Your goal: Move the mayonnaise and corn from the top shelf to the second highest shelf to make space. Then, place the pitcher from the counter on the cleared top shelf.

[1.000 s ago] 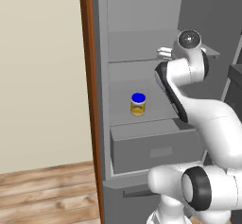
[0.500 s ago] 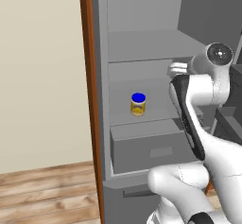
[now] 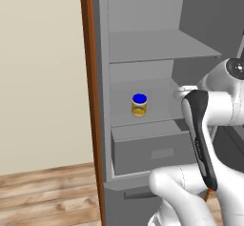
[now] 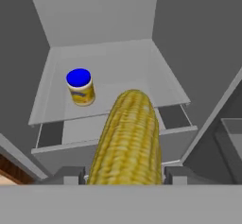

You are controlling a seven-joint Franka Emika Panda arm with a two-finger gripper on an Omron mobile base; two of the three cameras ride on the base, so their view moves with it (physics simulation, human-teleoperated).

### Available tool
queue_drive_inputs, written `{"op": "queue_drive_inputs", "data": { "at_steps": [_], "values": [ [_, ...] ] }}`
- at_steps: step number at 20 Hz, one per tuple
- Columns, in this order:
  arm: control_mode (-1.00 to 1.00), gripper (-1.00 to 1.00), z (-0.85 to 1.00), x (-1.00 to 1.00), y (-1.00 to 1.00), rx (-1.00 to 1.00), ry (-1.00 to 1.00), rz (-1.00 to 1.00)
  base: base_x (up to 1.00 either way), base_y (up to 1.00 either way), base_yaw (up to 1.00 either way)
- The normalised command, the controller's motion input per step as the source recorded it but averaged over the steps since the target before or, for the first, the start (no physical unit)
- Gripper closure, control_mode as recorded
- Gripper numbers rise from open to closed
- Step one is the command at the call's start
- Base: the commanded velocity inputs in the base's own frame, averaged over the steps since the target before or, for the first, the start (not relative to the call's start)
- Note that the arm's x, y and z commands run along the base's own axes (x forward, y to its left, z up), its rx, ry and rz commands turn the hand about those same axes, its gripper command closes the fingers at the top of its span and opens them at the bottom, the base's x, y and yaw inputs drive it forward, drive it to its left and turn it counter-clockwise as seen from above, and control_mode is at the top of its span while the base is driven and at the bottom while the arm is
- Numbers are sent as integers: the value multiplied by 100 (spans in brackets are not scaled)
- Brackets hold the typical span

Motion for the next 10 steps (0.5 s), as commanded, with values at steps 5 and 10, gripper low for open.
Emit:
{"op": "queue_drive_inputs", "data": {
  "at_steps": [5,10],
  "values": [
    [-100,100,-50,16,2,-4,5,0,0,0,0],
    [-100,100,-20,44,0,-1,0,0,0,0,0]
  ]
}}
